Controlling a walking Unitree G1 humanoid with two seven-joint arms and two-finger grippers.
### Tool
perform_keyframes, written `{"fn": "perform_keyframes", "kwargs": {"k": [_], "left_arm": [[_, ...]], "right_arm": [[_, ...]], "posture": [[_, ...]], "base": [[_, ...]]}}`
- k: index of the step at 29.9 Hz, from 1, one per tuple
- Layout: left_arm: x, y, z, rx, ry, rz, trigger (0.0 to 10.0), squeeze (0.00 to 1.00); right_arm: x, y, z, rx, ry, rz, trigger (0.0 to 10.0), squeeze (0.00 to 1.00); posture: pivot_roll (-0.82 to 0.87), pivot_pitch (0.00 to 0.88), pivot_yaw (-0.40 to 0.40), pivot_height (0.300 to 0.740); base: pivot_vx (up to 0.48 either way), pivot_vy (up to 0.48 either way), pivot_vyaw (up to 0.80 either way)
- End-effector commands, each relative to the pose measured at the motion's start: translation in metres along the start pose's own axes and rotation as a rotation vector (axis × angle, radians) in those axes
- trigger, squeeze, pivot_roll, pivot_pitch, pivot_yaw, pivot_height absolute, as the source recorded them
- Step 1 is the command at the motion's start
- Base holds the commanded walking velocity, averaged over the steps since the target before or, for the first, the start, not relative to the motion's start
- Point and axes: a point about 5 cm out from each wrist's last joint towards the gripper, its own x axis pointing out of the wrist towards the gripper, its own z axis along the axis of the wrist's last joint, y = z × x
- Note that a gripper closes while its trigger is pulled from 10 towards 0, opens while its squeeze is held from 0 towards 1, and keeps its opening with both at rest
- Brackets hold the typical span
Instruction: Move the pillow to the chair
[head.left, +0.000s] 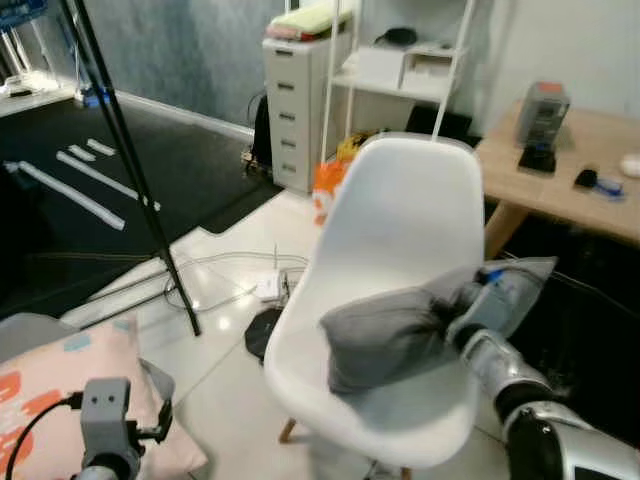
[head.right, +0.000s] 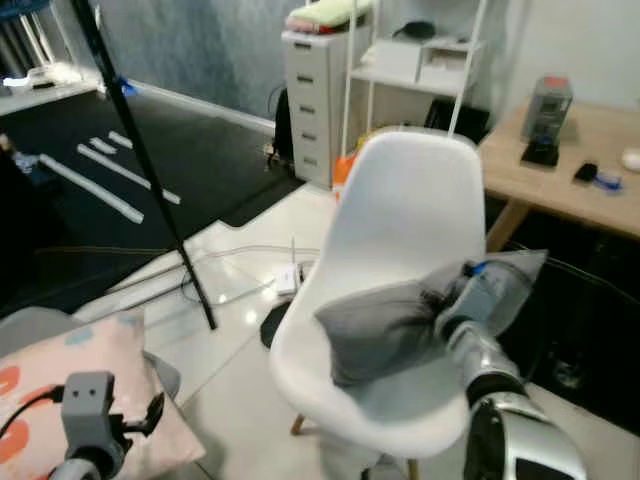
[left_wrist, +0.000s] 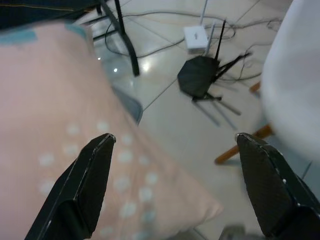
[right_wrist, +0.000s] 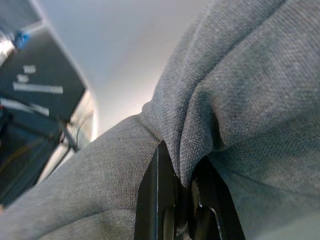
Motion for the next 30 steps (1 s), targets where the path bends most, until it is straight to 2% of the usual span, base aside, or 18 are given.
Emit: {"fn": "perform_keyframes", "kwargs": {"k": [1,4,7,8,9,10,11,12,14,17,20,21,22,24,25,26,30], "left_arm": [[-0.002,0.006,0.001,0.007,0.01,0.0,10.0,0.0],[-0.003,0.007,0.004,0.012,0.011,-0.004,10.0,0.0],[-0.004,0.008,0.004,0.014,0.013,-0.006,10.0,0.0],[-0.004,0.008,0.004,0.017,0.016,-0.008,10.0,0.0],[-0.004,0.008,0.004,0.017,0.016,-0.008,10.0,0.0],[-0.005,0.008,0.004,0.02,0.022,-0.013,10.0,0.0],[-0.005,0.008,0.005,0.021,0.024,-0.014,10.0,0.0],[-0.005,0.008,0.005,0.021,0.024,-0.014,10.0,0.0],[-0.007,0.01,0.005,0.023,0.025,-0.012,10.0,0.0],[-0.01,0.012,0.005,0.026,0.03,-0.011,10.0,0.0],[-0.011,0.012,0.005,0.027,0.032,-0.011,10.0,0.0],[-0.012,0.013,0.004,0.029,0.037,-0.011,10.0,0.0],[-0.012,0.013,0.004,0.029,0.037,-0.011,10.0,0.0],[-0.014,0.014,0.004,0.032,0.045,-0.012,10.0,0.0],[-0.014,0.014,0.004,0.032,0.045,-0.012,10.0,0.0],[-0.014,0.014,0.004,0.033,0.047,-0.013,10.0,0.0],[-0.014,0.014,0.004,0.032,0.048,-0.013,10.0,0.0]], "right_arm": [[0.0,-0.002,0.005,0.026,-0.033,-0.027,10.0,0.0],[0.002,0.003,0.015,0.021,-0.088,-0.025,10.0,0.0],[0.004,0.011,0.009,0.025,-0.07,0.017,10.0,0.0],[0.004,0.02,-0.009,-0.013,0.009,0.051,10.0,0.0],[0.004,0.02,-0.009,-0.013,0.009,0.051,10.0,0.0],[0.001,0.038,-0.048,-0.035,0.162,0.138,10.0,0.0],[-0.001,0.044,-0.062,-0.046,0.219,0.164,10.0,0.0],[-0.001,0.044,-0.062,-0.046,0.219,0.164,10.0,0.0],[-0.008,0.05,-0.089,-0.061,0.332,0.187,10.0,0.0],[-0.015,0.056,-0.111,-0.032,0.434,0.213,10.0,0.0],[-0.017,0.058,-0.115,-0.022,0.46,0.224,10.0,0.0],[-0.02,0.061,-0.122,-0.035,0.518,0.247,10.0,0.0],[-0.02,0.061,-0.122,-0.035,0.518,0.247,10.0,0.0],[-0.026,0.062,-0.132,-0.031,0.647,0.271,10.0,0.0],[-0.026,0.062,-0.132,-0.031,0.647,0.271,10.0,0.0],[-0.031,0.06,-0.136,-0.013,0.733,0.279,10.0,0.0],[-0.032,0.059,-0.136,-0.009,0.751,0.283,10.0,0.0]], "posture": [[-0.09,0.113,0.038,0.58],[-0.08,0.118,0.043,0.56],[-0.08,0.123,0.049,0.545],[-0.08,0.126,0.053,0.54],[-0.08,0.126,0.053,0.54],[-0.07,0.128,0.054,0.53],[-0.07,0.13,0.055,0.525],[-0.07,0.13,0.055,0.525],[-0.06,0.134,0.057,0.515],[-0.05,0.139,0.062,0.5],[-0.05,0.139,0.062,0.495],[-0.06,0.142,0.065,0.49],[-0.06,0.142,0.065,0.49],[-0.06,0.142,0.063,0.48],[-0.06,0.142,0.063,0.48],[-0.06,0.144,0.061,0.47],[-0.06,0.144,0.061,0.46]], "base": [[0.0,0.0,0.0],[0.0,0.0,0.0],[0.0,0.0,0.0],[0.0,0.0,0.0],[0.0,0.0,0.0],[0.0,0.0,0.0],[0.0,0.0,0.0],[0.0,0.0,0.0],[0.0,0.0,0.0],[0.0,0.0,0.0],[0.0,0.0,0.0],[0.0,0.0,0.0],[0.0,0.0,0.0],[0.0,0.0,0.0],[0.0,0.0,0.0],[0.0,0.0,0.0],[0.0,0.0,0.0]]}}
